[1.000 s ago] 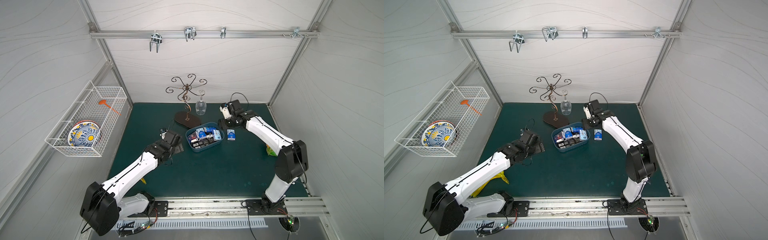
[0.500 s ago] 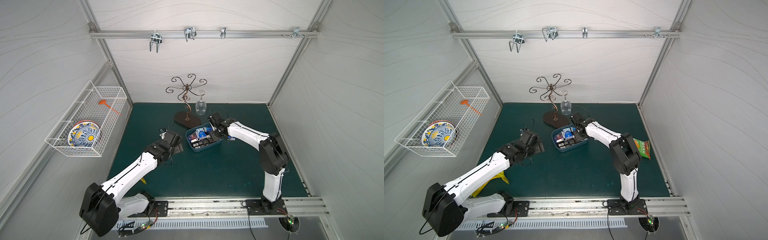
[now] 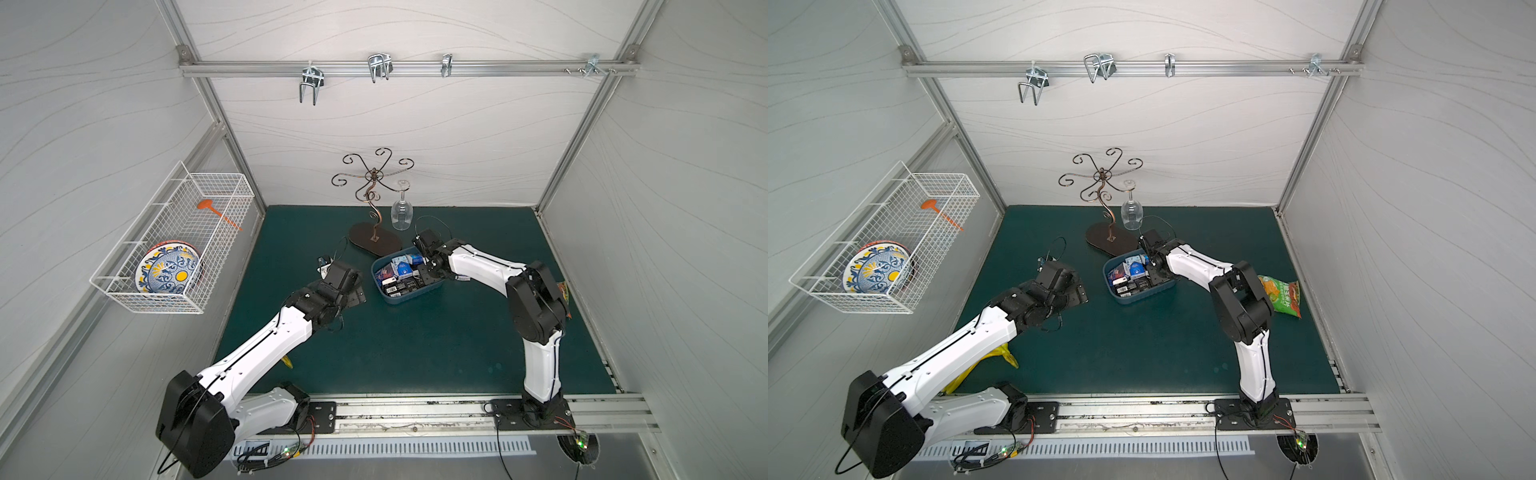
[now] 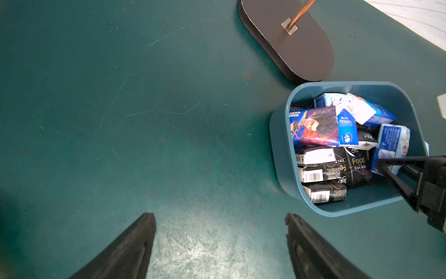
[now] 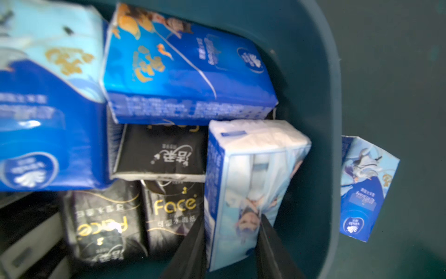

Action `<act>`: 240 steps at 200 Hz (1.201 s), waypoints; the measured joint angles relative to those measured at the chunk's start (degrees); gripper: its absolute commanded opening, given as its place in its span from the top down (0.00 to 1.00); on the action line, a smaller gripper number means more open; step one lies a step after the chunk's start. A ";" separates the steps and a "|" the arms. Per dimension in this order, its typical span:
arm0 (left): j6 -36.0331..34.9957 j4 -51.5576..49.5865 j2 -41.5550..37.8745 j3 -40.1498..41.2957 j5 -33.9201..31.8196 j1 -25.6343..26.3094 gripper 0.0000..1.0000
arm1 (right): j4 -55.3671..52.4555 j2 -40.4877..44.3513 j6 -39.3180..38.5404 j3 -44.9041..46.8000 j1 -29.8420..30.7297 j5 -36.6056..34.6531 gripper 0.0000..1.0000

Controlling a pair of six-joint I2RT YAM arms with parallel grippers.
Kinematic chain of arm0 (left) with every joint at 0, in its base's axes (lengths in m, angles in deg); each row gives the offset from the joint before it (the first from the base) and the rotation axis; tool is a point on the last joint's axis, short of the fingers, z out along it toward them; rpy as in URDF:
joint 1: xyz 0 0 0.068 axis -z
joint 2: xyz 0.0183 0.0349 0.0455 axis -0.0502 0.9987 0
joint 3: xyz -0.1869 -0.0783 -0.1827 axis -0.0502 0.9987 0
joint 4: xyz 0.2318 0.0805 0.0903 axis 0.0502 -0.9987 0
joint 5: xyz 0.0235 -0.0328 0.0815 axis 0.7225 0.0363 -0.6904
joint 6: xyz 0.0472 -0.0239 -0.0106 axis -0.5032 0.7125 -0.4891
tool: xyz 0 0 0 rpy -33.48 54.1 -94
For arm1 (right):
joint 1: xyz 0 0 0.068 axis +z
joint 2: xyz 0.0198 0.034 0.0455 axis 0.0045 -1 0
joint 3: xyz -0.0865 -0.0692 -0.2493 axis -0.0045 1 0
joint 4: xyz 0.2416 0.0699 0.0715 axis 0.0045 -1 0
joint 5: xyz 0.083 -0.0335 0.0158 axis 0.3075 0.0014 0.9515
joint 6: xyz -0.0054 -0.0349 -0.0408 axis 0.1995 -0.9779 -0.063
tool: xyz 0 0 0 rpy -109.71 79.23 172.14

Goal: Take the pocket tissues out of the storage box
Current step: Pick up the pocket tissues from the storage box, then place the pocket tissues at the center of the board.

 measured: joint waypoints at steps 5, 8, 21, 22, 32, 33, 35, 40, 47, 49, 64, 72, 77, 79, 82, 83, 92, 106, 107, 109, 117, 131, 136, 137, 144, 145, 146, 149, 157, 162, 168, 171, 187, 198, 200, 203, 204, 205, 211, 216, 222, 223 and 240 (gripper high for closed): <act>0.00 0.00 0.00 0.00 0.00 0.00 0.11 | 0.35 0.50 0.15 0.35 -0.13 0.44 0.67; 0.00 0.00 0.00 0.00 0.00 0.00 0.11 | 0.52 0.90 0.20 0.55 -0.20 0.72 0.67; 0.00 0.00 0.00 0.00 0.00 0.00 0.11 | 1.40 2.91 0.57 1.68 -0.59 2.05 0.69; 0.00 0.00 -0.02 0.00 0.00 0.00 0.11 | 1.51 3.17 0.59 1.79 -0.66 2.14 0.69; 0.00 0.00 -0.02 0.00 0.00 0.00 0.11 | 2.23 5.27 0.81 2.89 -1.16 3.23 0.70; 0.00 0.00 -0.02 0.00 0.00 0.00 0.11 | 2.27 5.40 0.85 2.97 -1.18 3.30 0.70; 0.00 0.00 -0.02 0.00 -0.02 0.00 0.11 | 2.40 5.99 0.96 3.19 -1.36 3.61 0.71; 0.00 0.00 -0.02 0.00 0.00 0.00 0.11 | 2.75 7.08 1.11 3.67 -1.75 4.24 0.71; 0.00 0.00 -0.02 0.00 0.00 0.00 0.11 | 3.13 8.74 1.49 4.26 -2.40 5.05 0.72; 0.00 0.00 -0.02 0.00 0.00 0.00 0.11 | 3.15 9.20 1.46 4.39 -2.69 5.29 0.72; 0.00 0.00 -0.02 0.00 0.00 0.00 0.11 | 3.69 12.20 1.64 5.14 -4.52 6.62 0.71; 0.00 0.00 -0.02 0.00 0.00 0.00 0.11 | 3.91 13.62 1.64 5.57 -5.73 6.91 0.71; 0.00 0.00 -0.02 0.00 0.00 0.00 0.11 | 3.91 14.40 1.64 5.84 -6.49 7.10 0.71; 0.00 0.00 -0.02 0.00 0.00 0.00 0.11 | 3.91 14.69 1.62 5.95 -6.86 7.17 0.71; 0.00 0.00 -0.02 0.00 0.00 0.00 0.11 | 3.91 15.15 1.62 6.14 -7.32 7.39 0.71; 0.00 0.00 -0.02 0.00 0.00 0.00 0.11 | 3.93 15.32 1.62 6.25 -7.67 7.48 0.71; 0.00 0.00 -0.02 0.00 0.00 0.00 0.11 | 3.93 16.41 1.60 7.04 -9.44 8.11 0.71; 0.00 0.00 -0.02 0.00 0.02 0.00 0.11 | 3.80 17.99 1.51 8.85 -13.14 8.74 0.71; 0.00 0.00 -0.02 0.00 0.02 0.00 0.11 | 3.78 18.03 1.51 8.94 -13.31 8.79 0.71; 0.00 0.00 -0.02 0.00 0.02 0.00 0.11 | 3.65 18.12 1.49 9.16 -13.86 8.76 0.71; 0.00 0.00 -0.02 0.00 0.02 0.00 0.11 | 3.30 18.36 1.38 9.94 -16.09 8.74 0.71; 0.00 0.02 0.00 0.00 0.04 0.00 0.11 | 2.64 18.25 1.25 11.21 -19.41 8.48 0.71; 0.00 0.02 0.00 0.00 0.07 0.00 0.11 | 2.40 18.18 1.16 11.69 -20.33 8.22 0.71; 0.00 0.02 0.00 0.00 0.07 0.00 0.11 | 2.34 18.14 1.14 11.85 -20.59 8.07 0.71; 0.00 0.02 0.00 0.00 0.15 0.00 0.11 | 2.03 17.90 0.98 12.57 -21.62 7.82 0.71; 0.00 0.02 0.02 0.00 0.20 0.00 0.11 | 2.01 17.88 0.98 12.63 -21.70 7.82 0.71; 0.00 0.02 0.02 0.00 0.22 0.00 0.11 | 2.01 17.86 0.96 12.68 -21.77 7.82 0.71; 0.00 0.04 0.04 0.00 0.24 0.00 0.11 | 1.90 17.70 0.94 13.00 -22.05 7.65 0.71; 0.00 0.04 0.09 0.00 0.33 0.00 0.11 | 1.60 16.96 0.87 13.55 -22.53 7.17 0.71; 0.00 0.04 0.11 0.00 0.39 0.00 0.11 | 1.42 16.35 0.81 13.73 -22.71 6.93 0.71; 0.00 0.04 0.11 0.00 0.46 0.00 0.11 | 1.38 15.39 0.59 13.90 -22.80 6.62 0.70; 0.00 0.04 0.11 0.00 0.44 0.00 0.11 | 1.36 14.82 0.55 13.94 -22.84 6.45 0.70; 0.00 0.04 0.11 0.00 0.46 0.00 0.11 | 1.29 11.74 0.31 13.99 -22.84 6.03 0.69; 0.00 0.04 0.11 0.00 0.44 0.00 0.11 | 1.27 9.68 0.28 13.99 -22.84 5.77 0.68; 0.00 0.02 0.11 0.00 0.46 0.00 0.11 | 1.25 9.35 0.26 13.99 -22.84 5.73 0.68; 0.00 0.04 0.11 0.00 0.46 0.00 0.11 | 1.25 8.87 0.26 13.99 -22.84 5.68 0.68; 0.00 0.04 0.11 0.00 0.44 0.00 0.11 | 1.25 8.63 0.24 13.99 -22.84 5.68 0.68; 0.00 0.04 0.11 0.00 0.44 0.00 0.11 | 1.25 8.52 0.26 13.99 -22.84 5.68 0.68; 0.00 0.02 0.11 0.00 0.44 0.00 0.11 | 1.36 7.69 0.09 13.97 -22.84 5.57 0.67; 0.00 0.04 0.11 0.00 0.44 0.00 0.11 | 1.46 7.21 0.07 13.86 -22.84 5.53 0.66; 0.00 0.02 0.11 0.00 0.44 0.00 0.11 | 1.53 6.84 -0.04 13.64 -22.82 5.49 0.64; 0.00 0.04 0.11 0.00 0.44 0.00 0.11 | 1.51 6.78 0.00 13.57 -22.80 5.46 0.63; 0.00 0.02 0.11 0.00 0.44 0.00 0.11 | 1.42 6.67 -0.11 13.14 -22.77 5.49 0.55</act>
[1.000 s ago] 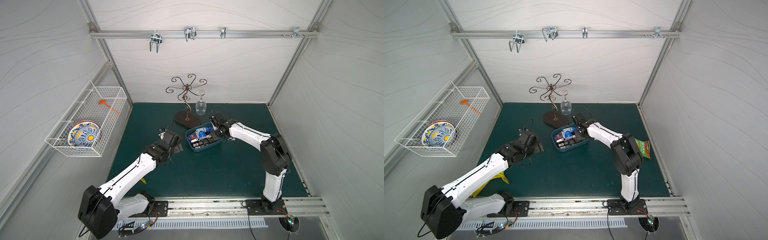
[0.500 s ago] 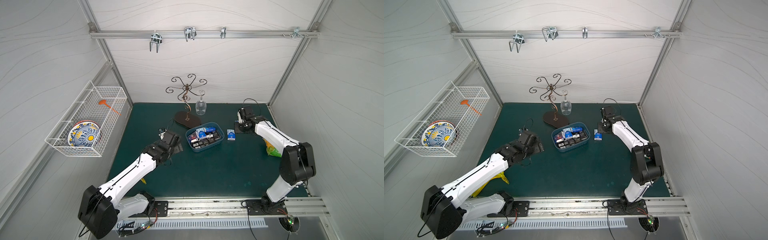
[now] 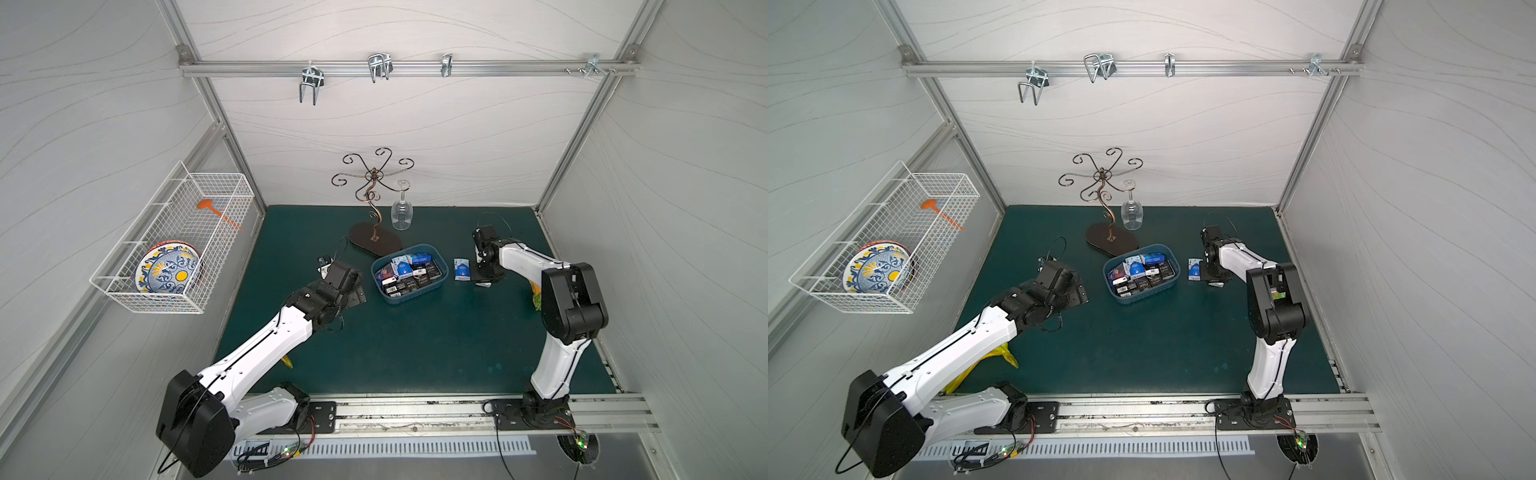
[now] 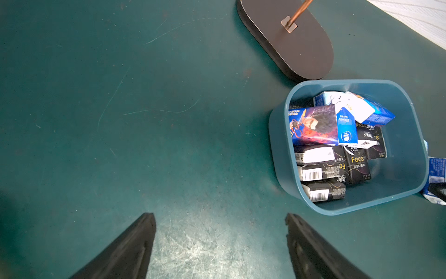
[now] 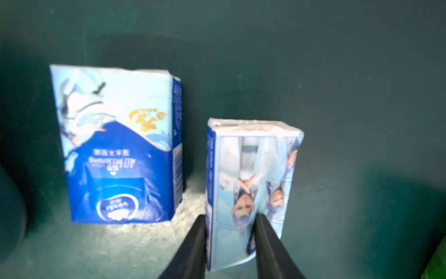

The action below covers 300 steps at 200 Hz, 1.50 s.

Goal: Take the pocket tissues out of the storage box
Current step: Place the pocket tissues at the center of the board, then move the pocket tissues to the center of the board.

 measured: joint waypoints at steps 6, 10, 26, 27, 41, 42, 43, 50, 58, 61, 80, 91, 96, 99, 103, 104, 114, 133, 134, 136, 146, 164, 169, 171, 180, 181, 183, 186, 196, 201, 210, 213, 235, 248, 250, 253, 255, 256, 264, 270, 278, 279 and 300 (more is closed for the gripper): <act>0.00 0.00 -0.02 0.00 0.00 0.00 0.11 | 0.02 0.00 -0.04 -0.02 0.00 0.09 0.52; 0.00 0.02 -0.02 0.00 0.00 0.00 0.11 | 0.04 0.00 -0.04 -0.02 -0.02 0.11 0.50; 0.00 0.02 0.00 0.00 0.00 0.00 0.11 | 0.07 0.07 0.07 -0.02 -0.09 1.05 0.46; 0.00 0.02 -0.02 0.00 0.00 0.00 0.11 | 0.07 0.07 0.04 -0.02 -0.11 1.14 0.46; 0.00 0.02 0.00 0.00 0.00 0.00 0.11 | 0.00 0.61 0.17 -0.02 -0.39 2.47 0.44; 0.00 0.02 0.00 0.00 0.02 0.00 0.11 | -0.02 0.72 0.24 -0.02 -0.44 2.60 0.44; 0.00 0.00 0.00 0.00 0.02 0.00 0.11 | -0.02 0.79 0.22 -0.02 -0.46 2.69 0.44; 0.00 0.00 0.00 0.00 0.02 0.00 0.11 | -0.07 1.36 0.22 -0.02 -0.85 3.65 0.43; 0.00 0.02 0.00 0.00 0.02 0.00 0.11 | -0.11 2.38 0.50 0.00 -1.53 5.05 0.42; 0.00 0.02 0.00 0.00 0.02 0.00 0.11 | -0.07 2.73 0.46 0.04 -1.75 5.55 0.42; 0.00 0.02 0.00 0.00 0.04 0.00 0.11 | 0.55 5.90 1.01 0.72 -4.35 9.44 0.41; -0.02 0.02 0.00 0.00 0.07 0.00 0.11 | 1.16 7.48 1.46 1.18 -6.34 11.58 0.41; -0.02 0.02 0.00 0.00 0.07 0.00 0.11 | 1.38 7.87 1.60 1.31 -7.17 12.26 0.41; -0.02 0.02 0.00 0.00 0.07 0.00 0.11 | 1.55 7.93 1.62 1.38 -7.63 12.63 0.41; -0.02 0.00 0.00 0.00 0.09 0.00 0.11 | 1.77 8.02 1.68 1.46 -8.17 13.09 0.41; -0.02 0.02 0.00 0.00 0.09 0.00 0.11 | 1.81 8.02 1.70 1.49 -8.37 13.27 0.41; -0.02 0.02 0.00 0.00 0.13 0.00 0.11 | 2.40 7.80 1.77 1.84 -9.73 14.49 0.41; -0.02 0.02 0.00 0.00 0.26 0.00 0.11 | 3.39 6.75 2.12 2.84 -11.69 16.94 0.41; -0.02 0.00 0.00 0.00 0.24 0.00 0.11 | 3.43 6.71 2.14 2.89 -11.74 17.03 0.41; -0.02 0.02 0.00 0.00 0.26 0.00 0.11 | 3.52 6.58 2.14 2.99 -11.82 17.25 0.41; -0.02 0.02 0.00 0.00 0.26 0.00 0.11 | 3.98 5.73 2.19 3.37 -12.15 18.71 0.41; -0.04 0.02 0.00 0.00 0.24 0.00 0.11 | 4.70 4.13 2.21 3.54 -12.20 20.90 0.42; -0.04 0.00 0.00 0.00 0.24 0.00 0.11 | 4.94 3.65 2.21 3.54 -12.20 21.40 0.43; -0.04 0.00 0.00 0.00 0.24 0.00 0.11 | 5.03 3.45 2.21 3.54 -12.20 21.62 0.43; -0.07 0.00 0.00 0.00 0.24 0.00 0.11 | 5.40 2.64 2.27 3.54 -12.20 22.38 0.44; -0.09 0.00 0.00 0.00 0.24 0.00 0.11 | 5.44 2.60 2.27 3.54 -12.20 22.40 0.44; -0.09 0.00 0.00 0.00 0.24 0.00 0.11 | 5.51 2.45 2.36 3.54 -12.20 22.53 0.45; -0.11 0.00 0.00 0.00 0.24 0.00 0.11 | 5.57 2.16 2.36 3.54 -12.20 22.71 0.46; -0.20 0.00 -0.02 0.00 0.24 0.00 0.11 | 5.81 1.36 2.60 3.54 -12.17 23.23 0.48; -0.22 0.00 0.00 0.00 0.24 0.00 0.11 | 5.90 0.94 2.71 3.52 -12.15 23.47 0.49; -0.24 0.00 -0.02 0.00 0.24 0.00 0.11 | 6.19 0.28 3.04 3.52 -12.15 23.82 0.52; -0.26 0.00 -0.02 0.00 0.24 0.00 0.11 | 6.27 0.09 3.06 3.50 -12.15 23.91 0.53; -0.28 0.00 -0.02 -0.02 0.24 0.00 0.11 | 6.73 -0.83 3.54 2.75 -11.96 24.48 0.56; -0.28 0.00 -0.02 -0.02 0.22 0.00 0.11 | 6.97 -1.62 3.72 1.86 -11.74 24.52 0.57; -0.28 0.00 -0.02 -0.04 0.22 0.00 0.11 | 7.04 -1.75 3.74 1.70 -11.69 24.52 0.57; -0.28 -0.02 -0.02 -0.04 0.22 0.00 0.11 | 7.13 -1.99 3.76 1.44 -11.61 24.57 0.57; -0.28 -0.02 -0.02 -0.07 0.20 0.00 0.11 | 7.15 -2.05 3.85 1.33 -11.58 24.59 0.57; -0.28 -0.02 -0.02 -0.07 0.20 0.00 0.11 | 7.17 -2.12 3.93 1.25 -11.56 24.59 0.57; -0.28 -0.04 -0.02 -0.15 0.17 0.00 0.11 | 7.30 -2.69 4.15 0.61 -11.37 24.81 0.57; -0.28 -0.07 -0.02 -0.22 0.17 0.00 0.11 | 7.45 -3.02 4.33 0.24 -11.23 24.96 0.57; -0.28 -0.09 -0.02 -0.33 0.13 0.00 0.11 | 7.61 -3.39 4.50 -0.26 -11.02 25.09 0.57; -0.28 -0.09 -0.02 -0.35 0.11 0.00 0.11 | 7.61 -3.43 4.52 -0.31 -10.97 25.09 0.57; -0.31 -0.09 -0.02 -0.52 -0.02 0.00 0.11 | 7.63 -4.44 4.61 -1.73 -9.94 24.98 0.58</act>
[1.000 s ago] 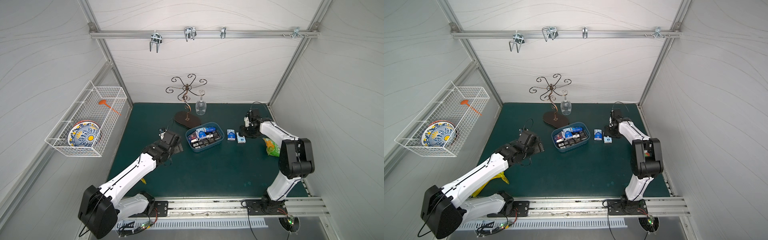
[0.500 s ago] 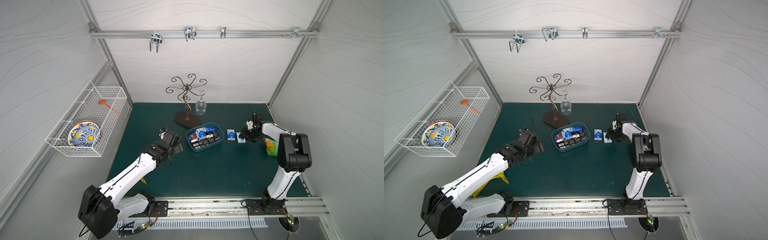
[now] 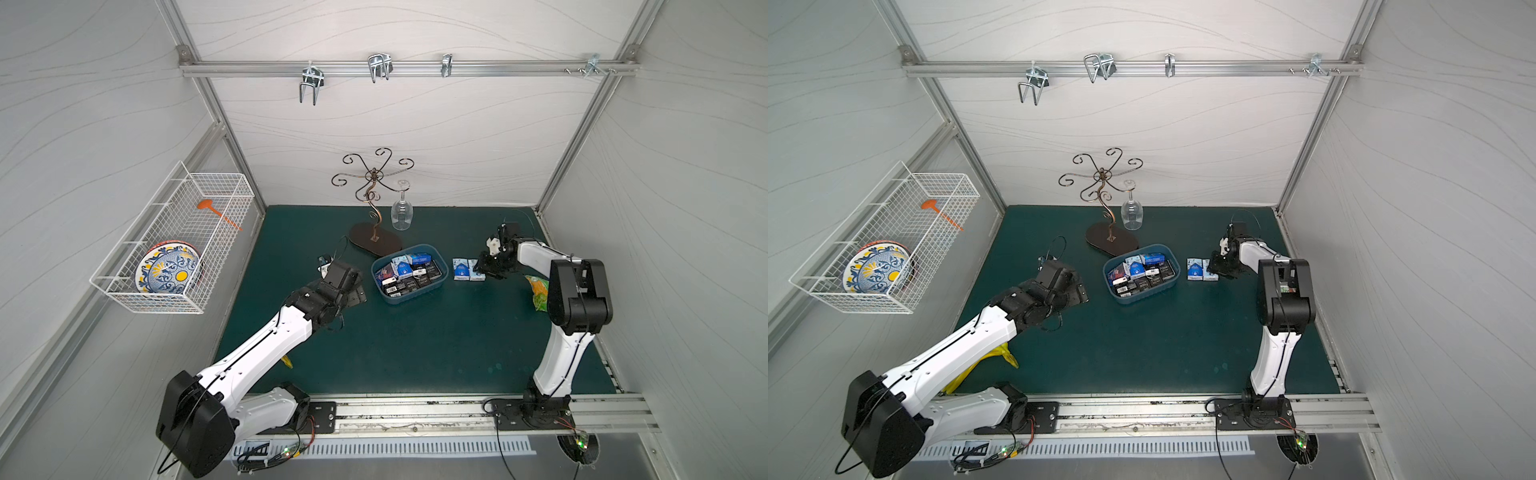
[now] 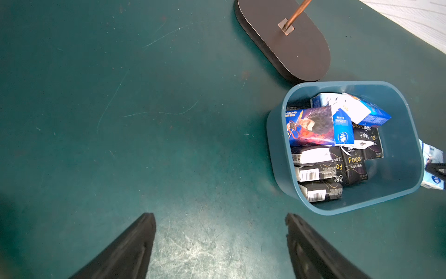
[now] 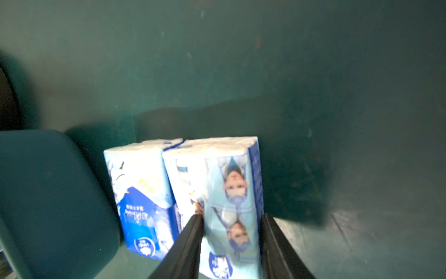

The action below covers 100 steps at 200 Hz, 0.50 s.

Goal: Take the pocket tissues out of the storage box
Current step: Move the pocket tissues to the center of the board.

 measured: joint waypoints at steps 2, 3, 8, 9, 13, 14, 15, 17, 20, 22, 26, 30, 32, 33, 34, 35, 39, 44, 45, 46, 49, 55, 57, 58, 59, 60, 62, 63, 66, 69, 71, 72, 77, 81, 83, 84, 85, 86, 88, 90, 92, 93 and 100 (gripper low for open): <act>0.00 -0.02 0.00 0.00 0.00 0.00 0.11 | 0.00 -0.09 0.00 -0.17 0.13 -0.04 0.57; 0.00 0.00 0.00 0.00 0.00 0.00 0.11 | 0.00 -0.11 0.00 -0.22 0.17 -0.07 0.57; 0.00 -0.02 0.00 0.00 0.00 0.00 0.11 | 0.04 -0.37 0.02 -0.52 0.50 -0.09 0.57; 0.00 -0.02 0.00 0.00 0.00 0.00 0.11 | 0.04 -0.39 0.02 -0.57 0.55 -0.11 0.58; 0.00 -0.02 0.00 0.00 0.00 0.00 0.11 | 0.15 -0.52 0.02 -0.72 0.79 -0.11 0.57; 0.00 -0.02 0.00 0.00 -0.02 0.00 0.11 | 0.15 -0.55 0.02 -0.74 0.83 -0.11 0.57; 0.00 -0.02 0.00 0.00 -0.02 0.00 0.11 | 0.17 -0.57 0.02 -0.79 0.90 -0.11 0.57; 0.00 -0.02 0.00 0.00 -0.02 0.00 0.11 | 0.22 -0.63 0.02 -0.85 1.01 -0.13 0.57; 0.00 -0.02 0.00 0.00 -0.02 0.00 0.11 | 0.24 -0.70 0.02 -0.92 1.14 -0.13 0.57; 0.02 -0.02 0.00 0.00 -0.04 0.00 0.11 | 0.31 -0.72 0.02 -0.96 1.22 -0.13 0.57; 0.00 -0.02 0.00 0.00 -0.09 0.00 0.11 | 0.37 -0.76 0.02 -1.01 1.40 -0.15 0.57; 0.00 -0.02 0.00 0.00 -0.11 0.00 0.11 | 0.39 -0.83 0.04 -1.09 1.55 -0.15 0.57; 0.00 -0.02 0.00 0.00 -0.13 0.00 0.11 | 0.42 -0.87 0.04 -1.16 1.62 -0.15 0.57; 0.00 -0.02 0.00 0.00 -0.13 0.00 0.11 | 0.42 -0.92 0.04 -1.20 1.66 -0.15 0.57; 0.00 -0.02 0.00 0.00 -0.13 0.00 0.11 | 0.39 -0.94 0.04 -1.22 1.68 -0.15 0.57; 0.00 -0.02 0.00 0.00 -0.15 0.00 0.11 | 0.39 -0.94 0.04 -1.27 1.73 -0.17 0.57; 0.00 -0.02 0.00 0.00 -0.20 0.00 0.11 | 0.42 -1.05 0.07 -1.38 1.84 -0.17 0.56; 0.00 -0.02 0.00 0.00 -0.20 0.00 0.11 | 0.39 -1.14 0.04 -1.53 1.97 -0.22 0.56; 0.00 -0.02 0.00 0.00 -0.20 0.00 0.11 | 0.39 -1.16 0.07 -1.55 1.99 -0.22 0.56; 0.00 -0.02 0.00 0.00 -0.20 0.00 0.11 | 0.39 -1.18 0.11 -1.57 2.01 -0.22 0.55; 0.00 -0.02 0.00 0.00 -0.20 0.00 0.11 | 0.39 -1.25 0.04 -1.66 2.08 -0.26 0.54; 0.00 -0.02 0.00 0.00 -0.22 0.00 0.11 | 0.39 -1.31 0.07 -1.77 2.16 -0.31 0.53; 0.00 -0.02 0.00 0.00 -0.22 0.00 0.11 | 0.39 -1.33 0.11 -1.79 2.19 -0.31 0.52; 0.00 -0.02 0.00 0.00 -0.22 0.00 0.11 | 0.39 -1.33 0.11 -1.79 2.21 -0.31 0.52; 0.00 -0.02 0.00 0.00 -0.22 0.00 0.11 | 0.39 -1.33 0.11 -1.81 2.23 -0.31 0.52; 0.00 -0.02 0.00 0.00 -0.22 0.00 0.11 | 0.39 -1.33 0.17 -1.81 2.23 -0.33 0.52; 0.00 -0.02 0.00 0.00 -0.22 0.00 0.11 | 0.37 -1.33 0.13 -1.84 2.25 -0.39 0.51; 0.00 -0.02 0.00 0.00 -0.22 0.00 0.11 | 0.37 -1.33 0.07 -1.84 2.25 -0.44 0.51; 0.00 -0.02 0.00 0.00 -0.22 0.00 0.11 | 0.37 -1.33 0.13 -1.84 2.25 -0.46 0.51; 0.00 -0.02 0.00 0.00 -0.22 0.00 0.11 | 0.37 -1.33 0.11 -1.86 2.25 -0.52 0.50; 0.00 -0.02 -0.02 0.00 -0.22 0.00 0.11 | 0.37 -1.33 0.15 -1.86 2.25 -0.55 0.50; 0.00 -0.02 -0.02 0.00 -0.22 0.00 0.11 | 0.37 -1.33 0.15 -1.86 2.25 -0.55 0.49; 0.00 -0.02 -0.02 0.00 -0.24 0.00 0.11 | 0.33 -1.33 0.13 -1.86 2.25 -0.61 0.49; 0.00 -0.02 -0.02 0.00 -0.26 0.00 0.11 | 0.31 -1.33 0.26 -1.86 2.23 -0.66 0.48; 0.00 -0.02 -0.04 0.00 -0.26 0.00 0.11 | 0.28 -1.33 0.17 -1.86 2.23 -0.68 0.47; 0.00 -0.02 -0.04 0.00 -0.26 0.00 0.11 | 0.28 -1.33 0.17 -1.86 2.23 -0.68 0.47; 0.00 -0.02 -0.04 0.00 -0.26 0.00 0.11 | 0.26 -1.33 0.24 -1.88 2.23 -0.68 0.47; 0.00 -0.02 -0.04 0.00 -0.26 0.00 0.11 | 0.24 -1.33 0.28 -1.90 2.23 -0.70 0.47; 0.00 -0.02 -0.04 0.00 -0.26 0.00 0.11 | 0.13 -1.33 0.35 -1.95 2.23 -0.72 0.47; 0.00 -0.02 -0.07 0.00 -0.28 0.00 0.11 | 0.00 -1.33 0.31 -1.99 2.23 -0.74 0.47; 0.00 -0.02 -0.07 0.00 -0.28 0.00 0.11 | -0.11 -1.33 0.35 -2.08 2.21 -0.74 0.46; 0.00 -0.02 -0.07 0.00 -0.28 0.00 0.11 | -0.15 -1.31 0.39 -2.12 2.21 -0.76 0.46; 0.00 -0.02 -0.09 0.00 -0.31 0.00 0.11 | -0.61 -1.25 0.39 -2.40 2.19 -0.81 0.46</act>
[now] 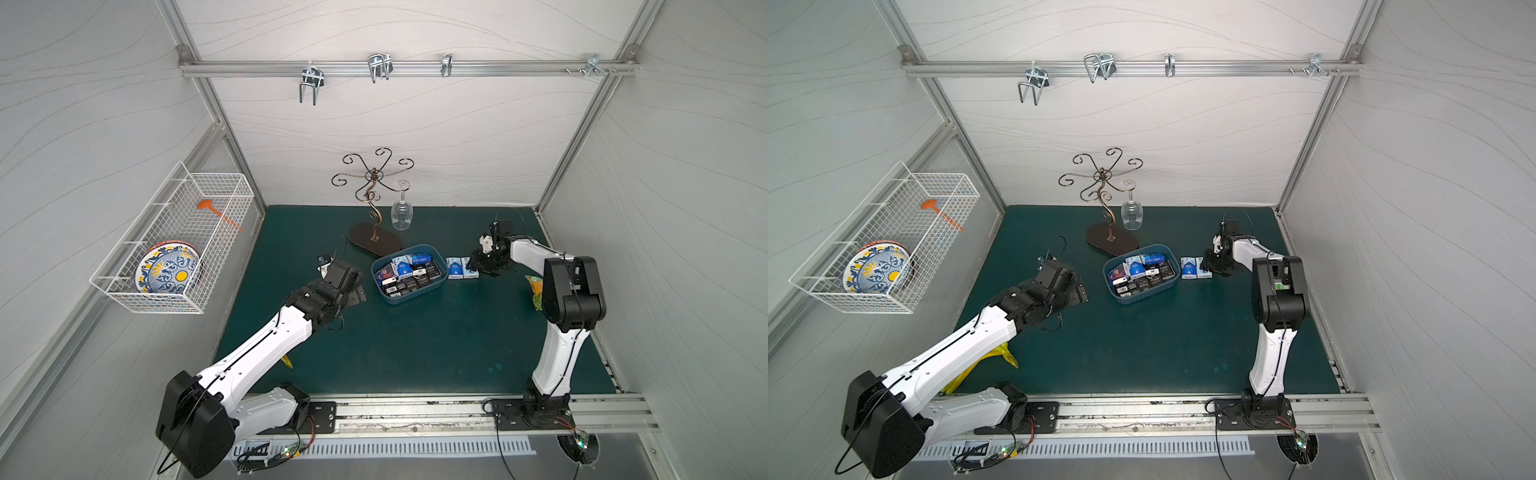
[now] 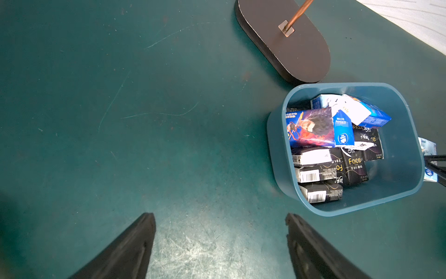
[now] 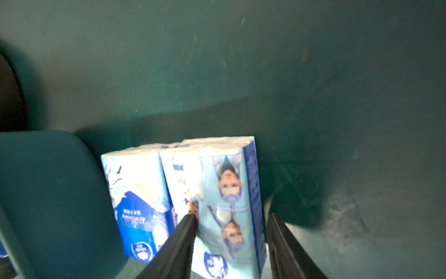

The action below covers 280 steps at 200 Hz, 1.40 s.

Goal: Take the pocket tissues out of the storage box
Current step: Move the pocket tissues to the center of the board, then pick up the pocket tissues from the storage box.

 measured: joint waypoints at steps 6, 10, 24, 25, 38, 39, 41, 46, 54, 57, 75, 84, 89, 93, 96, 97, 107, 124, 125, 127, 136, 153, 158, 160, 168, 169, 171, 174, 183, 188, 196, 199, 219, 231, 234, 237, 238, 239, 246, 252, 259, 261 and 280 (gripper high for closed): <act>0.00 0.00 -0.02 0.00 -0.07 0.00 0.11 | -0.46 0.11 0.02 -0.31 0.00 -0.09 0.45; 0.02 0.00 -0.02 0.00 -0.09 0.00 0.11 | -0.83 0.17 -0.02 -0.55 0.00 -0.15 0.44; 0.02 0.00 -0.02 0.00 -0.11 0.00 0.11 | -1.95 1.05 -0.02 -1.33 0.00 -0.15 0.43; 0.02 0.00 -0.02 0.00 -0.11 0.00 0.11 | -2.08 1.22 0.00 -1.44 0.00 -0.15 0.43; 0.02 0.00 -0.02 0.00 -0.11 0.00 0.11 | -3.04 2.82 -0.02 -2.38 0.00 -0.15 0.43; 0.02 0.00 -0.02 0.00 -0.11 0.00 0.11 | -3.13 3.02 -0.02 -2.47 0.00 -0.15 0.43; 0.02 0.00 -0.02 0.00 -0.11 0.00 0.11 | -3.23 3.34 -0.04 -2.69 0.00 -0.15 0.43; 0.02 0.00 -0.02 0.00 -0.13 0.00 0.11 | -3.45 4.13 -0.07 -3.08 0.07 -0.15 0.43; 0.02 0.00 -0.02 0.00 -0.13 0.00 0.11 | -3.61 5.64 -0.37 -3.72 0.22 -0.20 0.42; 0.02 0.00 -0.02 0.00 -0.13 0.00 0.11 | -3.61 6.05 -0.42 -3.89 0.28 -0.22 0.42; 0.04 -0.02 -0.02 0.00 -0.13 0.00 0.11 | -4.07 8.79 -2.78 -5.46 2.45 -0.72 0.42; 0.07 0.00 -0.02 0.00 -0.13 0.00 0.11 | -4.20 9.42 -4.81 -6.60 4.76 -1.51 0.42; 0.09 0.00 -0.02 0.00 -0.11 0.00 0.11 | -4.15 9.46 -6.14 -7.19 6.45 -2.29 0.41; 0.09 0.00 0.00 0.00 -0.11 0.00 0.11 | -4.11 9.46 -7.19 -7.69 8.02 -2.80 0.41; 0.11 0.00 0.00 0.00 -0.11 0.00 0.11 | -4.07 9.46 -8.22 -7.98 9.18 -3.32 0.40; 0.11 -0.02 0.00 0.00 -0.11 0.00 0.11 | -4.02 9.46 -8.50 -8.11 9.73 -3.52 0.40; 0.24 0.00 0.00 0.00 -0.09 0.00 0.11 | -3.91 9.22 -12.37 -8.79 14.51 -6.01 0.39; 0.39 -0.02 0.00 0.00 -0.04 0.00 0.11 | -3.26 8.39 -18.91 -9.51 21.86 -10.27 0.37; 0.39 -0.02 0.00 0.00 -0.04 0.00 0.11 | -3.08 8.26 -19.39 -9.51 22.40 -10.54 0.37; 0.42 -0.04 -0.02 0.00 -0.04 0.00 0.11 | -2.86 8.09 -20.37 -9.51 23.32 -11.02 0.37; 0.46 -0.04 -0.04 0.00 -0.04 0.00 0.11 | -2.03 7.30 -23.52 -9.51 26.49 -12.94 0.37; 0.48 -0.42 -0.50 0.00 -0.09 0.00 0.11 | -0.55 5.40 -28.61 -9.51 29.73 -15.78 0.37; 0.48 -0.61 -0.74 0.00 -0.09 0.00 0.11 | -0.07 4.70 -30.08 -9.51 30.12 -16.59 0.37; 0.48 -0.70 -0.90 0.00 -0.11 0.00 0.11 | 0.04 4.52 -30.45 -9.51 30.18 -16.83 0.37; 0.48 -1.01 -1.44 0.00 -0.13 0.00 0.11 | 0.57 3.50 -32.17 -9.51 30.27 -17.99 0.36; 0.48 -1.05 -1.49 0.00 -0.13 0.00 0.11 | 0.61 3.34 -32.68 -9.51 30.27 -18.21 0.36; 0.48 -1.14 -1.62 0.00 -0.13 0.00 0.11 | 0.68 3.19 -33.00 -9.51 30.27 -18.40 0.36; 0.48 -1.29 -1.81 0.00 -0.15 0.00 0.11 | 0.83 2.78 -33.64 -9.51 30.25 -19.02 0.36; 0.46 -1.62 -2.43 0.00 -0.33 0.00 0.10 | 1.33 1.84 -35.45 -9.51 30.14 -20.35 0.36; 0.46 -1.81 -2.75 0.00 -0.42 0.00 0.10 | 1.62 1.33 -36.41 -9.51 30.14 -20.96 0.36; 0.44 -2.01 -3.15 0.00 -0.61 0.00 0.10 | 2.14 0.68 -37.81 -9.51 30.01 -21.94 0.35; 0.44 -2.05 -3.28 0.00 -0.70 0.00 0.10 | 2.34 0.42 -38.34 -9.51 29.99 -22.34 0.35; 0.42 -2.49 -3.61 0.00 -0.87 0.00 0.10 | 4.13 -0.50 -41.53 -9.14 29.92 -23.30 0.35; 0.42 -2.69 -3.61 0.00 -0.92 0.00 0.10 | 5.68 -0.57 -43.50 -8.59 29.94 -23.32 0.35; 0.42 -2.75 -3.61 0.00 -0.94 0.00 0.10 | 5.92 -0.61 -43.93 -8.52 29.94 -23.32 0.35; 0.42 -2.82 -3.61 0.00 -0.96 0.00 0.10 | 6.27 -0.66 -44.41 -8.46 29.94 -23.34 0.35; 0.42 -2.84 -3.61 0.00 -0.98 0.00 0.10 | 6.34 -0.66 -44.52 -8.46 29.94 -23.32 0.35; 0.42 -2.84 -3.61 0.00 -0.98 0.00 0.10 | 6.43 -0.68 -44.61 -8.44 29.94 -23.34 0.35; 0.39 -2.93 -3.61 0.00 -0.98 0.00 0.10 | 7.19 -0.90 -45.48 -8.41 29.94 -23.39 0.35; 0.39 -2.93 -3.61 0.00 -0.98 0.00 0.10 | 7.85 -1.11 -46.03 -8.41 29.94 -23.39 0.35; 0.39 -2.93 -3.61 0.00 -1.01 0.00 0.10 | 8.48 -1.38 -46.73 -8.41 29.94 -23.37 0.35; 0.37 -2.93 -3.61 0.00 -1.03 0.00 0.10 | 8.66 -1.46 -46.97 -8.41 29.94 -23.37 0.35; 0.33 -2.93 -3.61 0.00 -1.11 0.00 0.10 | 9.88 -2.43 -48.37 -8.44 29.94 -23.19 0.35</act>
